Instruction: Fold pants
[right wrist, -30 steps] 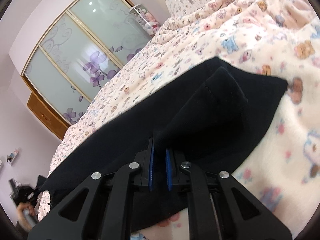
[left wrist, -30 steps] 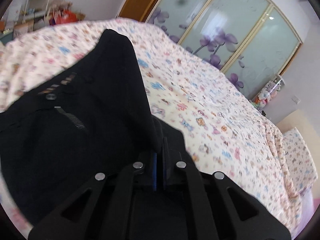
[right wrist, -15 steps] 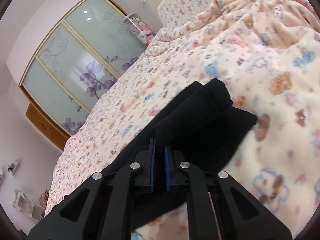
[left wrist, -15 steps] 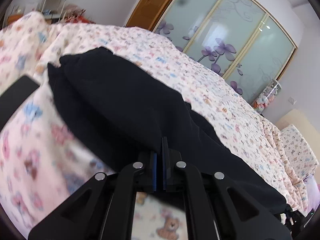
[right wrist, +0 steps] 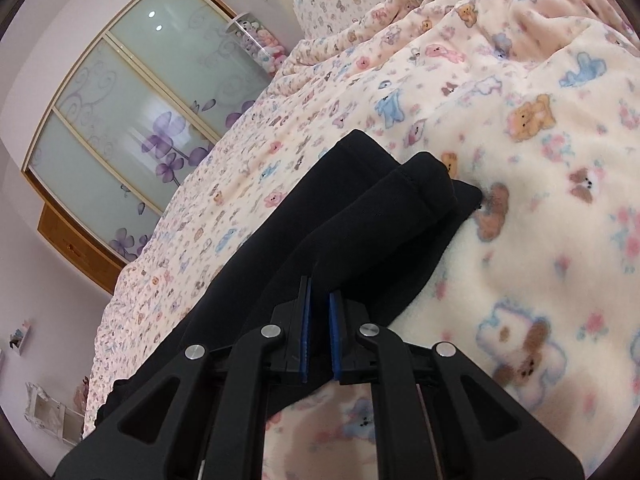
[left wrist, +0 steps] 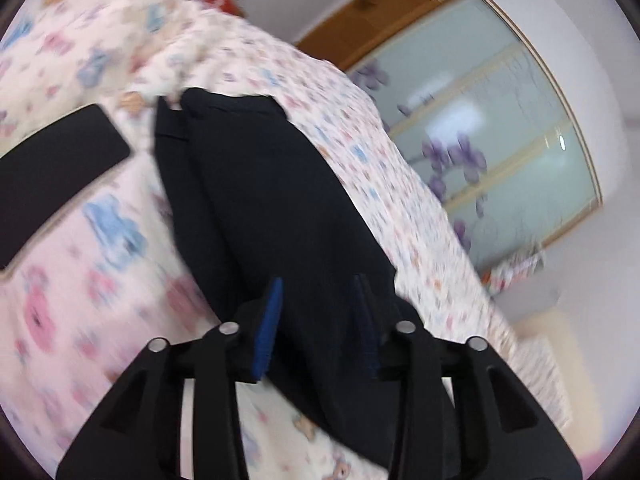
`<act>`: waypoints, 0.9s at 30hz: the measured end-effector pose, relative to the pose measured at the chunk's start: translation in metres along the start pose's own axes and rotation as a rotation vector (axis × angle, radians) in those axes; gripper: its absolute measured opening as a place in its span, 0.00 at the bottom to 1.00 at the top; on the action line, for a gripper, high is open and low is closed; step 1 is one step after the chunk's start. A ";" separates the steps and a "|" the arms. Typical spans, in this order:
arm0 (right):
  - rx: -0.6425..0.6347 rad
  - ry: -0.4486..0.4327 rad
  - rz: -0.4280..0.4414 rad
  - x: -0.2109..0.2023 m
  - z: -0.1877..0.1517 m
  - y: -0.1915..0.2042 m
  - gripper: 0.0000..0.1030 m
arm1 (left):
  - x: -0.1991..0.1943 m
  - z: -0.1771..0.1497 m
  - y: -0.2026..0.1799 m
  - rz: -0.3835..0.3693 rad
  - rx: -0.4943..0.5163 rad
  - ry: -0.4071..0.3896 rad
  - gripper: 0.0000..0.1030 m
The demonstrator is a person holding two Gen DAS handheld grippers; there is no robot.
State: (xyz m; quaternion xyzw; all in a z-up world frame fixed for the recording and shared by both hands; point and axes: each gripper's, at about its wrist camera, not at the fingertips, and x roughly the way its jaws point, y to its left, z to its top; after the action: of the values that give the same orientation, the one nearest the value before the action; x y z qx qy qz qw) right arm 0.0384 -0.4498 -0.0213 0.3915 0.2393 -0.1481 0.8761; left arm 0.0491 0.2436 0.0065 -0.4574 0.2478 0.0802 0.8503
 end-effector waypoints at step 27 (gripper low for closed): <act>0.009 0.031 -0.007 0.009 0.000 -0.002 0.08 | 0.031 0.040 0.045 0.209 -0.025 0.000 0.09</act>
State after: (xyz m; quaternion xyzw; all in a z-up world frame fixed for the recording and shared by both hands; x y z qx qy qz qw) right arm 0.0446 -0.4517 -0.0277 0.3970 0.2537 -0.1460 0.8699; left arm 0.0733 0.2985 -0.0235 -0.4394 0.2930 0.1716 0.8316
